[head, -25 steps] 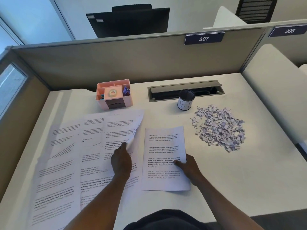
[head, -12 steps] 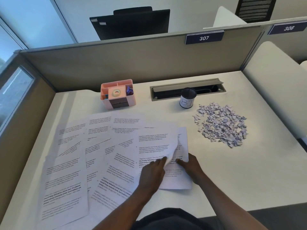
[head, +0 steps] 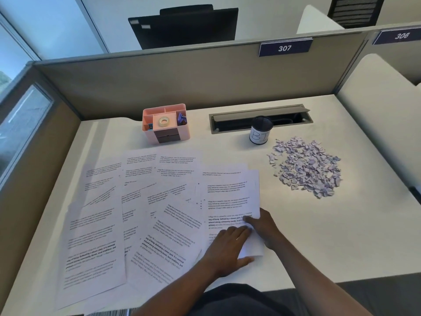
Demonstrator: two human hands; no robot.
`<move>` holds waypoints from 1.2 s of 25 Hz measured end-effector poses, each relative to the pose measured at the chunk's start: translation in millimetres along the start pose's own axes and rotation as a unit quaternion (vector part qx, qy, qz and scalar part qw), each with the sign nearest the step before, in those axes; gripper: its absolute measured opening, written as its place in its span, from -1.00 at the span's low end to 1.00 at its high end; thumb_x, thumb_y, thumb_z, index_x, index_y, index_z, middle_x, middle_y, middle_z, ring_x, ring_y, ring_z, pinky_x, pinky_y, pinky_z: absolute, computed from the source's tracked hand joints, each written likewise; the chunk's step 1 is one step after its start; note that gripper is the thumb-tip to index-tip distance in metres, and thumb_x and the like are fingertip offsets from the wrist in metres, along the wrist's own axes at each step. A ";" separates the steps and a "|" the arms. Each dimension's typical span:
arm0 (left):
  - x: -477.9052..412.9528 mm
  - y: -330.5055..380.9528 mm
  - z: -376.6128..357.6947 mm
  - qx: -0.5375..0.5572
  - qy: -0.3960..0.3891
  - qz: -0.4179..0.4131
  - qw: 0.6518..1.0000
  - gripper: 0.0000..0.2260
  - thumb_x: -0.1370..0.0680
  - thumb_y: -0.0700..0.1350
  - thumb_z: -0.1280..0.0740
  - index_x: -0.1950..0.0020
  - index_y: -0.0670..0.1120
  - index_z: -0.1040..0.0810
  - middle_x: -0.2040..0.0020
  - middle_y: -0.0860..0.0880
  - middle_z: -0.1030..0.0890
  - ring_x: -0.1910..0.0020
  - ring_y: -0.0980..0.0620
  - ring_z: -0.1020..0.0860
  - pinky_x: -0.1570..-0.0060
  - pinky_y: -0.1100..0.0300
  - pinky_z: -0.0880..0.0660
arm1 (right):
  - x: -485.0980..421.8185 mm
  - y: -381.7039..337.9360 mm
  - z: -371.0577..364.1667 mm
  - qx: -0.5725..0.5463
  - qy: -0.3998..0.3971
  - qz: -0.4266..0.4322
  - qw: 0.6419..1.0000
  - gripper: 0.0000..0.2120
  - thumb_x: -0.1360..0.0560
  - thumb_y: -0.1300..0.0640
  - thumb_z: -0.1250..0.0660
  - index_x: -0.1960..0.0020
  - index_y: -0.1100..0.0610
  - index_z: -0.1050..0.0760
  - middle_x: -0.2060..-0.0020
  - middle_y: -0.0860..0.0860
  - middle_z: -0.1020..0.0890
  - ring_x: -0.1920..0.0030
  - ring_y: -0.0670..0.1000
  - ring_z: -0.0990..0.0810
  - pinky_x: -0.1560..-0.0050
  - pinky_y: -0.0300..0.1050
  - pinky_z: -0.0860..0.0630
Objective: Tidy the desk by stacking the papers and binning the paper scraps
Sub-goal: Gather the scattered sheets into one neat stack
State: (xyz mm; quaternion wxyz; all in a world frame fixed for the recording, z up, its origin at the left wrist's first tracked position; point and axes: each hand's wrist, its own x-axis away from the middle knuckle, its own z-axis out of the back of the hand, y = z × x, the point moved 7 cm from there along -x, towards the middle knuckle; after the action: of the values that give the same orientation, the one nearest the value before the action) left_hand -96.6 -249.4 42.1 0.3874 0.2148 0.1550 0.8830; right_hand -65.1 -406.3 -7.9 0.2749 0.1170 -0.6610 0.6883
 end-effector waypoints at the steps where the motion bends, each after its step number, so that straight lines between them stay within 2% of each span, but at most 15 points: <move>1: 5.7 -2.9 1.0 0.017 -0.007 0.012 1.000 -0.27 -0.64 0.40 -0.10 -0.70 0.03 -0.12 -0.70 0.02 -0.22 -0.62 -0.01 -0.24 -0.63 -0.03 -0.17 | -0.2 2.3 0.8 0.011 0.007 -0.001 1.000 -0.63 -0.52 0.18 -0.47 -0.31 0.11 -0.57 -0.17 0.06 -0.70 -0.12 0.07 -0.68 -0.22 0.11 -0.60; 3: 20.7 -18.1 4.4 0.022 0.014 0.041 0.999 -0.33 -0.69 0.31 -0.09 -0.71 0.00 -0.11 -0.72 0.01 -0.13 -0.68 0.01 -0.13 -0.68 0.01 -0.03 | -1.2 3.2 5.0 -0.004 0.024 -0.011 1.000 -0.65 -0.52 0.22 -0.46 -0.30 0.14 -0.56 -0.14 0.09 -0.70 -0.08 0.11 -0.69 -0.15 0.13 -0.63; 4: 31.3 -30.0 7.2 0.016 0.036 0.060 0.997 -0.40 -0.71 0.22 -0.14 -0.69 -0.02 -0.19 -0.71 -0.01 -0.17 -0.67 -0.01 -0.16 -0.68 -0.01 -0.06 | -0.3 0.1 7.2 -0.024 0.030 -0.012 0.999 -0.67 -0.53 0.24 -0.46 -0.28 0.17 -0.57 -0.12 0.10 -0.71 -0.05 0.13 -0.70 -0.09 0.12 -0.65; 7: 70.7 -73.6 17.0 -0.029 0.135 0.126 0.982 -0.65 -0.62 -0.04 -0.36 -0.39 -0.08 -0.58 -0.51 -0.08 -0.51 -0.48 -0.12 -0.51 -0.48 -0.13 -0.46 | -0.8 -5.8 16.2 -0.065 0.044 -0.010 0.997 -0.70 -0.53 0.27 -0.45 -0.26 0.21 -0.57 -0.09 0.12 -0.72 -0.03 0.16 -0.72 -0.02 0.08 -0.67; 9: 95.9 -104.8 12.9 -0.044 0.133 0.194 0.971 -0.70 -0.58 -0.06 -0.35 -0.29 -0.06 -0.66 -0.43 -0.08 -0.60 -0.42 -0.15 -0.58 -0.38 -0.20 -0.54 | -0.7 -9.0 22.2 -0.078 0.056 -0.004 0.995 -0.70 -0.53 0.29 -0.44 -0.26 0.21 -0.58 -0.08 0.12 -0.72 -0.03 0.15 -0.71 0.00 0.05 -0.67; 12: 117.5 -132.6 7.4 -0.071 0.109 0.237 0.963 -0.56 -0.65 0.04 -0.11 -0.44 -0.01 -0.58 -0.50 -0.08 -0.54 -0.49 -0.16 -0.51 -0.42 -0.25 -0.48 | -1.3 -10.6 28.0 -0.097 0.074 -0.001 0.993 -0.72 -0.53 0.29 -0.44 -0.24 0.19 -0.58 -0.07 0.11 -0.72 -0.02 0.15 -0.72 0.03 0.02 -0.66; 16: 114.1 -145.6 15.7 -0.037 0.120 0.288 0.949 -0.49 -0.67 0.12 -0.04 -0.55 0.01 -0.48 -0.56 -0.11 -0.47 -0.52 -0.20 -0.47 -0.44 -0.31 -0.42 | 0.5 -8.5 33.4 -0.110 0.096 0.000 0.989 -0.77 -0.53 0.28 -0.44 -0.18 0.16 -0.59 -0.04 0.10 -0.71 0.01 0.14 -0.71 0.00 0.05 -0.64; 19: 97.2 -154.3 18.5 0.015 0.112 0.322 0.940 -0.38 -0.66 0.21 0.02 -0.69 0.01 -0.23 -0.71 -0.10 -0.19 -0.66 -0.18 -0.23 -0.60 -0.25 -0.13 | 4.1 -1.5 32.2 -0.112 0.105 -0.005 0.988 -0.77 -0.52 0.29 -0.45 -0.16 0.16 -0.60 -0.07 0.14 -0.72 -0.02 0.18 -0.70 -0.09 0.17 -0.63; 21: 82.4 -159.9 23.6 0.051 0.108 0.338 0.934 -0.35 -0.69 0.21 -0.05 -0.73 -0.02 -0.04 -0.74 -0.10 0.02 -0.72 -0.15 -0.01 -0.65 -0.16 0.07 | 7.4 2.7 30.7 -0.111 0.109 -0.009 0.988 -0.78 -0.52 0.29 -0.45 -0.15 0.15 -0.61 -0.06 0.14 -0.72 -0.02 0.18 -0.71 -0.10 0.17 -0.64; 23: 67.0 -166.1 32.6 0.067 0.108 0.354 0.927 -0.32 -0.71 0.17 -0.15 -0.73 -0.07 0.03 -0.74 -0.11 0.13 -0.72 -0.12 0.13 -0.67 -0.14 0.14 | 11.0 3.4 28.4 -0.116 0.110 -0.010 0.987 -0.78 -0.52 0.29 -0.45 -0.16 0.16 -0.60 -0.04 0.12 -0.72 0.00 0.17 -0.71 -0.09 0.14 -0.64; 25: 56.4 -176.0 40.2 0.042 0.093 0.384 0.918 -0.31 -0.71 0.16 -0.18 -0.73 -0.08 0.01 -0.74 -0.14 0.16 -0.72 -0.17 0.15 -0.65 -0.18 0.12 | 13.4 3.8 25.8 -0.118 0.110 -0.008 0.987 -0.76 -0.52 0.28 -0.46 -0.18 0.18 -0.60 -0.05 0.13 -0.72 -0.01 0.17 -0.71 -0.09 0.15 -0.64; 26: 52.4 -181.4 44.1 0.027 0.090 0.402 0.911 -0.33 -0.70 0.13 -0.20 -0.72 -0.07 -0.02 -0.73 -0.16 0.13 -0.71 -0.21 0.10 -0.64 -0.21 0.05 | 14.9 3.4 25.0 -0.119 0.111 -0.007 0.987 -0.76 -0.52 0.28 -0.46 -0.18 0.18 -0.60 -0.05 0.13 -0.72 -0.01 0.18 -0.71 -0.09 0.16 -0.64; 28: 46.1 -190.1 55.3 0.009 0.108 0.430 0.896 -0.39 -0.67 -0.04 -0.26 -0.70 -0.04 -0.14 -0.69 -0.21 -0.02 -0.64 -0.28 -0.08 -0.57 -0.23 -0.16 | 17.9 2.5 22.9 -0.116 0.109 -0.007 0.987 -0.77 -0.52 0.28 -0.45 -0.17 0.18 -0.60 -0.04 0.11 -0.73 -0.02 0.17 -0.71 -0.10 0.17 -0.64; 30: 33.9 -192.6 67.9 0.015 0.134 0.432 0.892 -0.42 -0.64 -0.16 -0.26 -0.67 -0.03 -0.23 -0.61 -0.21 -0.16 -0.54 -0.26 -0.20 -0.48 -0.18 -0.30 | 20.3 2.2 23.9 -0.113 0.109 -0.005 0.988 -0.77 -0.52 0.27 -0.45 -0.17 0.17 -0.61 -0.05 0.11 -0.73 -0.02 0.17 -0.71 -0.09 0.18 -0.65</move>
State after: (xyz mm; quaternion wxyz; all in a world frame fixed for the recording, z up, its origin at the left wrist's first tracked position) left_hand 35.7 -91.2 24.5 -0.0601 0.1462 0.1102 0.9813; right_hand -87.8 -424.9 3.2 0.3600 0.0124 -0.6999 0.6168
